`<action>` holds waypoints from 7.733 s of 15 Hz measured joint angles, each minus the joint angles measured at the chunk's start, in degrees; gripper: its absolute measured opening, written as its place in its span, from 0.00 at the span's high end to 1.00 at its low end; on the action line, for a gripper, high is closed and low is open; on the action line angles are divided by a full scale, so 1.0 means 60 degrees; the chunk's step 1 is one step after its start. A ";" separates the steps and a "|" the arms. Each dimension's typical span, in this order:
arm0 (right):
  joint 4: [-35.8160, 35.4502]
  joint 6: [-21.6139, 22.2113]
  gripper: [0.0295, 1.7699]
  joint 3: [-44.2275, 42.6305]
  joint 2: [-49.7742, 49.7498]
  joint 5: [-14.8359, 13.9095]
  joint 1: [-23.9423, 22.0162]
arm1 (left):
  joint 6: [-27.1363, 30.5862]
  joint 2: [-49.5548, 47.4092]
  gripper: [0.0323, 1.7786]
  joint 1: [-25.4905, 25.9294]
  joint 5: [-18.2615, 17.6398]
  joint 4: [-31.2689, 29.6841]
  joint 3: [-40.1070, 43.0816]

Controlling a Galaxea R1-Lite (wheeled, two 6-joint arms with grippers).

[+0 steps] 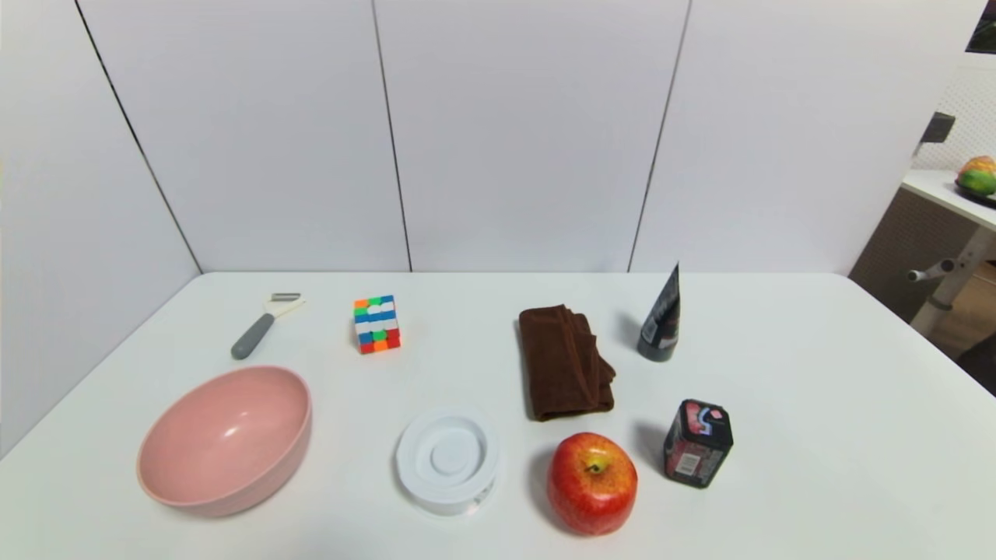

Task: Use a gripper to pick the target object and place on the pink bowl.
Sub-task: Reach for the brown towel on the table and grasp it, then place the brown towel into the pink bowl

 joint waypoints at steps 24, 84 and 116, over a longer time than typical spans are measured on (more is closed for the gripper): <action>0.0000 0.0006 0.04 0.0000 0.0000 0.0000 0.0000 | 0.0167 0.4594 0.05 -0.0711 -0.0030 0.0055 -0.4868; 0.0000 0.0002 0.04 0.0000 0.0000 0.0004 0.0000 | -0.7302 2.2455 0.05 -0.8728 0.5067 0.3885 -1.8666; 0.0000 0.0002 0.04 0.0000 0.0000 0.0000 0.0000 | -0.1816 1.3192 0.87 -0.3698 0.3722 0.6274 -1.4456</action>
